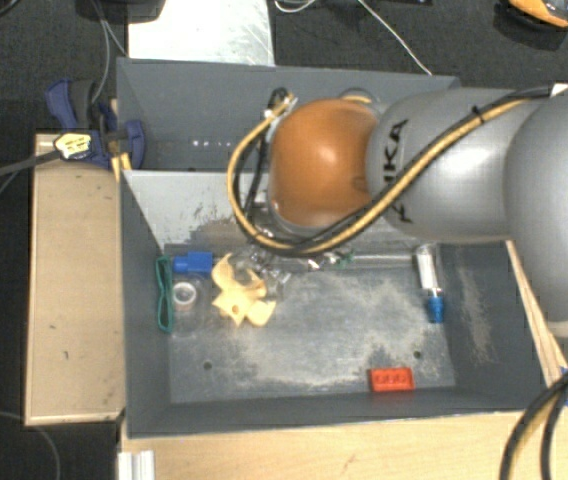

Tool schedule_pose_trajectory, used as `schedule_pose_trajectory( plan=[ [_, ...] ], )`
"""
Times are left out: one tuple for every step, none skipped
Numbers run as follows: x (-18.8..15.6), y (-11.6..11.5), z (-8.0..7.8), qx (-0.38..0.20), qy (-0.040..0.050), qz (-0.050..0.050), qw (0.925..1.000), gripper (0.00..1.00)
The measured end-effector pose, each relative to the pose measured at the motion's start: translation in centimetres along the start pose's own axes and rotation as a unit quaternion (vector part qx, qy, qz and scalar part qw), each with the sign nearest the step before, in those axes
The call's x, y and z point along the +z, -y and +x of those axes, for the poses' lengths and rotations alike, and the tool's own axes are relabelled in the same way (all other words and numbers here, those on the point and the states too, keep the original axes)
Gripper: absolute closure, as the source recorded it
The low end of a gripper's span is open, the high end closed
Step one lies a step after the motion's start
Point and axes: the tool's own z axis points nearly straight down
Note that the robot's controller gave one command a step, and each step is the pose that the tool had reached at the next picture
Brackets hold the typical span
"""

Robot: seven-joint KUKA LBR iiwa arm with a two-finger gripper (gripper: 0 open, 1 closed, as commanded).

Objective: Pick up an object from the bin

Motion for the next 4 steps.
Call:
schedule_pose_trajectory(
  plan=[
    [3.4,-1.0,1.2,-0.003,0.0141,0.007,0.9999,1.00],
    [3.5,-1.0,-0.2,-0.031,0.0022,0.005,0.9995,1.00],
    [0.3,-0.9,0.5,-0.025,0.0160,0.008,0.9995,1.00],
    [-0.9,-1.4,-0.6,-0.031,0.0045,0.006,0.9995,1.00]
  ],
)
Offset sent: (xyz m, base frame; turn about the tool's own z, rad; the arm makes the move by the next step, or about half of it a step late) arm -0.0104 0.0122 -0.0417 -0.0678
